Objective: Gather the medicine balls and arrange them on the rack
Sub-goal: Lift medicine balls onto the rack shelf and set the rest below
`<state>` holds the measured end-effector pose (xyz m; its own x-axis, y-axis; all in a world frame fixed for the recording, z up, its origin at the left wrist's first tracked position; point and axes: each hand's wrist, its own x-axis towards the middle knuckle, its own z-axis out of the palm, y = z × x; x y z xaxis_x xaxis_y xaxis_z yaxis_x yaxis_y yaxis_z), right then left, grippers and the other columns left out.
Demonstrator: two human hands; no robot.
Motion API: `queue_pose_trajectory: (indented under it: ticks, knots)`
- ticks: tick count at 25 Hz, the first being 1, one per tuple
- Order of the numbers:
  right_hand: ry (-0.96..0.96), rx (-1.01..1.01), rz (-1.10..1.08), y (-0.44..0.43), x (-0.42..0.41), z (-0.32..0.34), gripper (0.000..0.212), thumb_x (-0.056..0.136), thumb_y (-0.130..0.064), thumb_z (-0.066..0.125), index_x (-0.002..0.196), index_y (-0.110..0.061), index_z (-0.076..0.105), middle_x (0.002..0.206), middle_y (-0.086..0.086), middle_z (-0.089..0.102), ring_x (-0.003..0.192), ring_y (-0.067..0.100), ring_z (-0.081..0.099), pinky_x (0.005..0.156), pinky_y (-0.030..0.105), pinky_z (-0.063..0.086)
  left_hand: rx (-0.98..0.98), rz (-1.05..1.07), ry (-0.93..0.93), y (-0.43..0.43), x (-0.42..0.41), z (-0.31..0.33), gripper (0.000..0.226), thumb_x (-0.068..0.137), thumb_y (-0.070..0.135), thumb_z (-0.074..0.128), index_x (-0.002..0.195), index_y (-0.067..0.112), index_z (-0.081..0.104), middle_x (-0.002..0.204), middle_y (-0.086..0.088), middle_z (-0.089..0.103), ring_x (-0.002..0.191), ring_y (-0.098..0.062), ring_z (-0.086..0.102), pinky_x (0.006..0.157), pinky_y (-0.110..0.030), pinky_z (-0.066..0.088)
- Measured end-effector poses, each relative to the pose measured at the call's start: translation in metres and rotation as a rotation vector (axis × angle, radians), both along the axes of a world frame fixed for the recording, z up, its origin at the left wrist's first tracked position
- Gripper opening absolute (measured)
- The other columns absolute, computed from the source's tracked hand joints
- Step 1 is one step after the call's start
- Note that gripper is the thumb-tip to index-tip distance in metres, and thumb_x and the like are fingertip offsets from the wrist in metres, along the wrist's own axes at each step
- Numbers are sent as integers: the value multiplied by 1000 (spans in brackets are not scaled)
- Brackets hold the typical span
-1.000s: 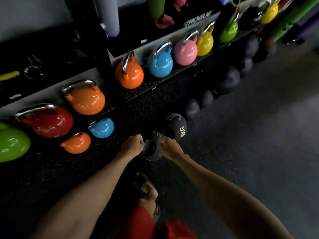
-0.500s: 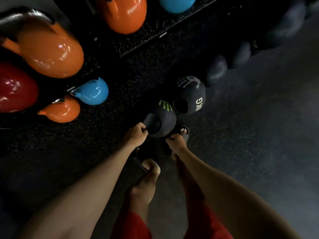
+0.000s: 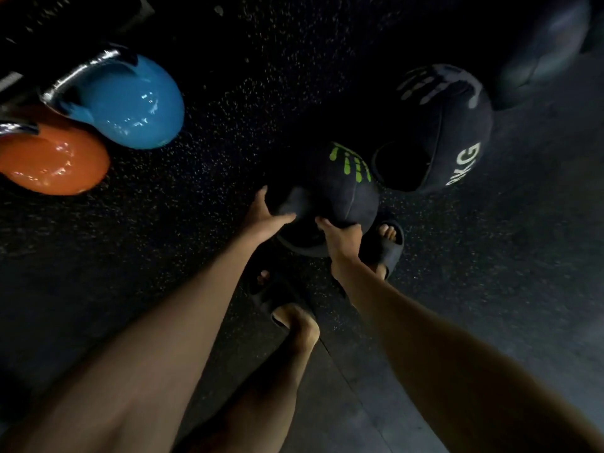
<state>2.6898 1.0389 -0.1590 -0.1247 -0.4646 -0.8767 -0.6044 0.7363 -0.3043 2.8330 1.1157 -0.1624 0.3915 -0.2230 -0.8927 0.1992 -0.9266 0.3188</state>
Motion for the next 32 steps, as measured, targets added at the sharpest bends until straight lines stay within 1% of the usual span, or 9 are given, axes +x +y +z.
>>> queue_pose_trajectory:
  ticks: [5, 8, 11, 16, 20, 23, 25, 29, 32]
  knots:
    - [48, -124, -28, -15, 32, -10, 37, 73, -29, 76, 95, -4, 58, 91, 11, 72, 78, 20, 68, 62, 30, 56, -82, 171, 4, 4, 3, -19, 105, 80, 55, 76, 159, 26, 12, 165, -1, 18, 149, -20, 25, 116, -33, 26]
    - [58, -79, 21, -26, 27, 7, 32, 69, -33, 73, 77, -3, 70, 74, 6, 74, 62, 17, 67, 49, 24, 50, -122, 455, 20, 22, 7, -3, 86, 88, 75, 47, 156, 28, 27, 162, 2, 28, 148, -20, 29, 121, -41, 24]
    - [52, 33, 5, -11, 1, 46, 26, 65, -34, 73, 75, -11, 70, 72, 3, 74, 67, 18, 71, 52, 23, 53, 9, 613, 56, 49, 8, 26, 83, 94, 74, 32, 158, 22, 26, 163, -2, 27, 149, -24, 29, 123, -46, 22]
    - [-109, 261, 21, -4, -31, 140, 20, 77, -25, 75, 85, -8, 69, 73, 8, 70, 72, 26, 68, 75, 42, 57, 66, 716, 288, 91, 10, 120, 77, 96, 71, 29, 157, 24, 26, 163, -3, 26, 147, -27, 30, 122, -52, 23]
    - [-201, 360, 64, -10, -44, 221, 13, 82, -22, 69, 75, -12, 66, 62, 5, 62, 57, 21, 60, 56, 35, 54, -131, 962, 540, 130, 7, 208, 54, 103, 49, 39, 143, 14, 51, 141, -14, 56, 131, -34, 52, 105, -49, 46]
    - [-267, 416, 119, -17, -44, 282, 18, 85, -20, 61, 67, -21, 60, 59, 1, 49, 50, 17, 48, 51, 29, 47, -41, 816, 436, 152, -10, 268, 42, 105, 20, 43, 144, 3, 47, 141, -20, 55, 128, -37, 55, 85, -38, 56]
    - [-272, 357, 172, -16, -40, 319, 12, 86, -20, 61, 74, -16, 62, 61, 3, 54, 51, 18, 53, 51, 29, 50, -77, 719, 428, 154, -19, 310, 38, 103, 11, 48, 140, 3, 50, 131, -18, 62, 112, -29, 65, 76, -32, 59]
    - [-144, 20, 346, -4, -27, 380, 31, 92, -25, 67, 102, 4, 65, 93, 17, 67, 85, 30, 66, 75, 41, 57, -170, 810, 315, 148, -14, 389, 42, 108, 18, 38, 147, 3, 44, 148, -18, 47, 135, -36, 47, 114, -48, 37]
    - [-124, -126, 428, 10, -21, 430, 39, 96, -24, 64, 110, 12, 64, 98, 20, 67, 91, 32, 66, 79, 41, 55, -211, 804, 185, 151, 0, 454, 42, 108, 15, 38, 144, -4, 45, 147, -23, 47, 135, -39, 47, 114, -51, 38]
